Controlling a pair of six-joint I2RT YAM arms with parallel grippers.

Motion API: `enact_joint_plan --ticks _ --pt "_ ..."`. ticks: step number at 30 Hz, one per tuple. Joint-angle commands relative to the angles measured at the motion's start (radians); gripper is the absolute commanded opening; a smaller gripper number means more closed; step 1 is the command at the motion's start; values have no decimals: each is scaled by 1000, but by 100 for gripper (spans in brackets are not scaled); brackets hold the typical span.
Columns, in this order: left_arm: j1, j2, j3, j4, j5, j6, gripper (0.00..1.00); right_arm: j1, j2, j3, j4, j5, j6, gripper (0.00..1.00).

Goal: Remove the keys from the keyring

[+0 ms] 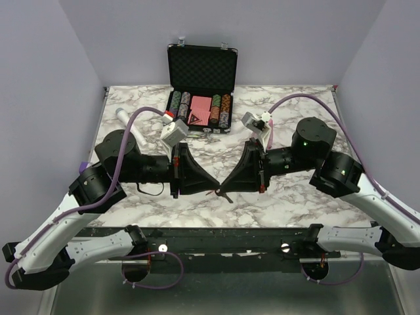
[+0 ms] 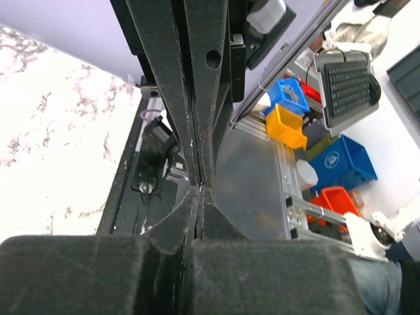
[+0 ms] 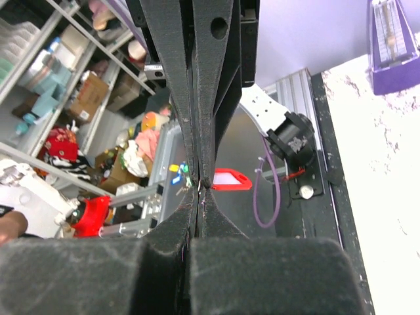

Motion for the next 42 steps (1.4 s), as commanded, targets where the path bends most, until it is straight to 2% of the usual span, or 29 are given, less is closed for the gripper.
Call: enact_joint_plan --ticks 1,5,10,14,29,42 --pt "-60 -12 -22 50 -154 -46 0 1 -17 -48 255 103 87 1" --pt "-124 -12 -19 47 -269 -46 0 0 -31 -82 329 131 133 1" --pt "-209 -14 -34 76 -427 -67 0 0 -60 -156 502 171 213 1" --pt "-237 -29 -66 130 -530 -112 0 0 -68 -194 593 203 264 1" --pt "-286 -35 -132 251 -724 -185 0 0 -81 -311 779 309 394 1" --pt "-316 -44 -140 244 -820 -204 0 0 -97 -331 787 367 402 1"
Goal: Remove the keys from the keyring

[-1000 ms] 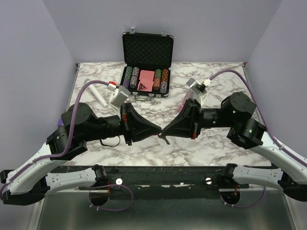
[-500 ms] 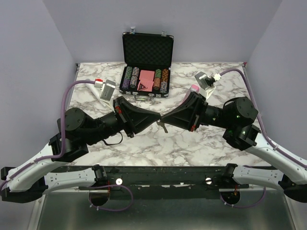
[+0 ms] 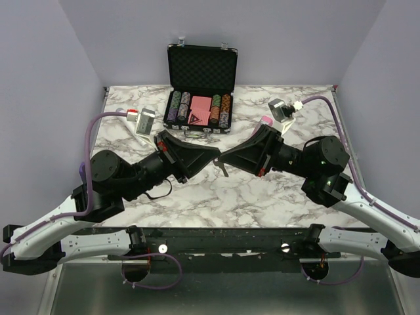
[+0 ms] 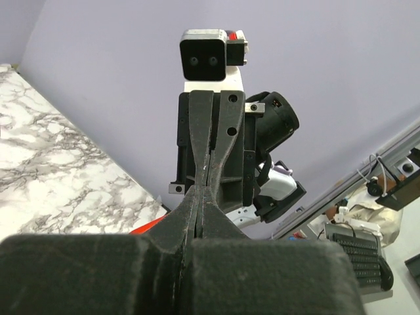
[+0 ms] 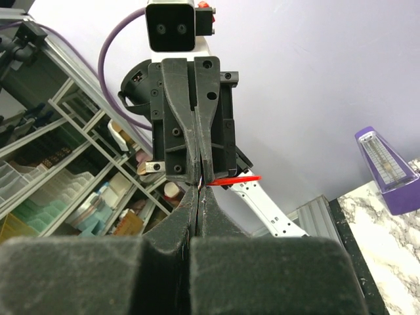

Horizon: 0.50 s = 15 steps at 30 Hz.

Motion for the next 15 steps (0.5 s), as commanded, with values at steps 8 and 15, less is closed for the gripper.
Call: enact_joint_plan --ticks 8,15 --pt "-22 16 14 -180 -43 29 21 9 -7 13 -58 79 -33 1" --pt "-22 -41 112 -321 -100 127 76 9 2 95 -302 121 -85 1"
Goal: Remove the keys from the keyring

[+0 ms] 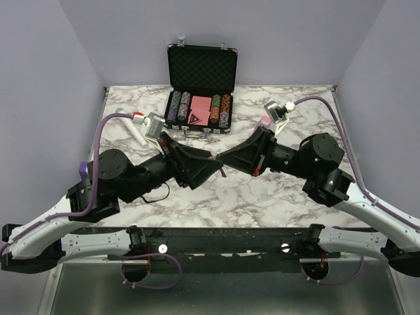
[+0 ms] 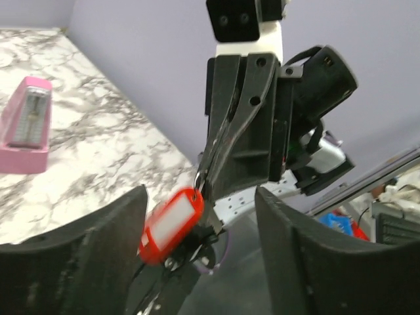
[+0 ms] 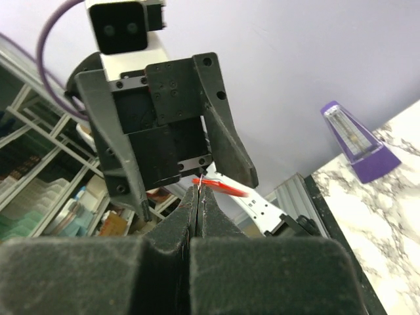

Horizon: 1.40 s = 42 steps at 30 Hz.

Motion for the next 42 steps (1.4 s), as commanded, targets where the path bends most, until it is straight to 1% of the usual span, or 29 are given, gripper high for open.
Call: enact_joint_plan --ticks 1,2,5,6,7,9,12,14,16,18,20,22,24,27,38,40,42 --pt "-6 -46 74 -154 -36 96 78 4 11 89 -171 59 -55 1" --pt "-6 -52 88 -188 -35 111 78 4 19 107 -233 57 -63 1" --pt "-7 -81 100 -277 -47 128 77 4 39 156 -327 48 -78 1" --pt "-6 -98 85 -288 -44 130 75 4 45 170 -351 43 -83 1" --pt "-6 -124 67 -292 -34 130 72 4 53 190 -382 39 -89 1" --pt "-7 -173 27 -285 12 131 66 4 71 237 -446 31 -95 1" --pt "-6 -233 -35 -266 69 110 64 5 103 293 -535 48 -77 1" --pt "-6 -257 -87 -237 76 78 63 5 123 322 -598 75 -48 1" --pt "-7 -270 -133 -197 77 43 61 5 142 339 -631 83 -20 0" --pt "-6 -273 -177 -133 70 -2 58 4 159 343 -645 77 9 1" --pt "-6 -261 -223 -34 135 -34 56 3 174 345 -652 69 43 1" --pt "-4 -231 -243 14 155 -71 55 4 189 351 -662 56 63 1" --pt "-6 -210 -257 45 142 -103 54 4 196 353 -668 46 83 1" --pt "-6 -201 -291 103 138 -120 47 3 197 345 -660 42 99 1" --pt "-1 -230 -312 93 77 -125 46 2 185 310 -597 -1 115 1" --pt "2 -239 -306 82 66 -122 48 2 186 311 -591 -6 116 1" --pt "8 -239 -296 70 57 -120 54 5 185 314 -580 -15 121 1"
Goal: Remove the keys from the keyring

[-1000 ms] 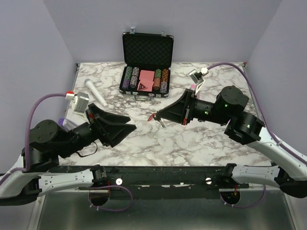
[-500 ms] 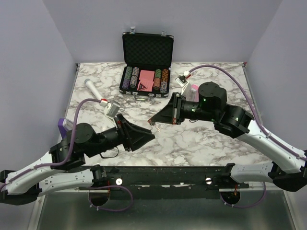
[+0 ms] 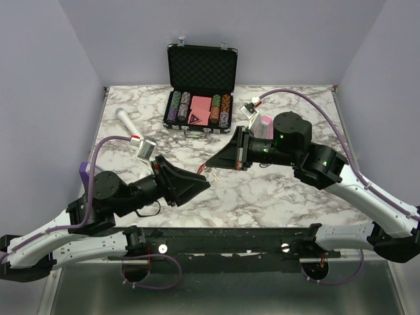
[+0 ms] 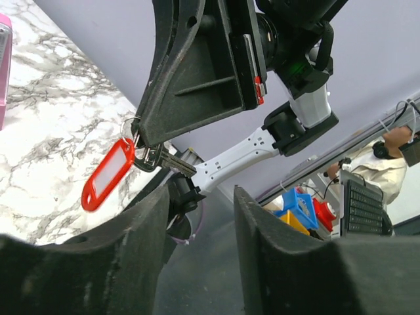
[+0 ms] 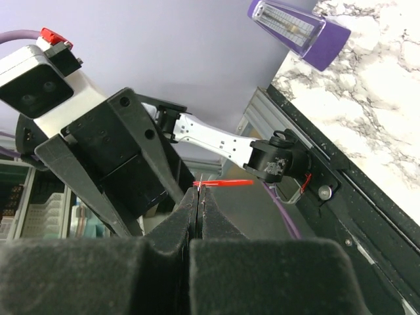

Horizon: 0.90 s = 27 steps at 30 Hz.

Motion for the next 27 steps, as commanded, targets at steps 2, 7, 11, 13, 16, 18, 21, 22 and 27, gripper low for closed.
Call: enact_joint_plan --ticks 2,7,11,13,16,18,21,22,27 --pt "11 -9 23 -7 -48 -4 59 2 -19 -6 53 -43 26 1" --pt "16 11 37 -4 -37 -8 62 3 -22 -12 74 -47 38 1" --pt "19 14 37 6 -37 -10 61 4 -27 -20 89 -58 48 1" --pt "22 15 37 10 -40 -7 59 5 -33 -24 96 -64 49 1" --pt "25 12 38 12 -45 -5 53 2 -39 -34 108 -70 54 1" --pt "28 9 38 16 -45 -5 51 5 -37 -38 116 -81 57 1" --pt "31 5 40 26 -46 -1 49 4 -39 -46 128 -92 63 1" --pt "32 3 40 29 -48 -1 49 5 -39 -49 135 -96 66 1" --pt "43 3 38 45 -42 -2 48 5 -37 -63 168 -121 77 1"
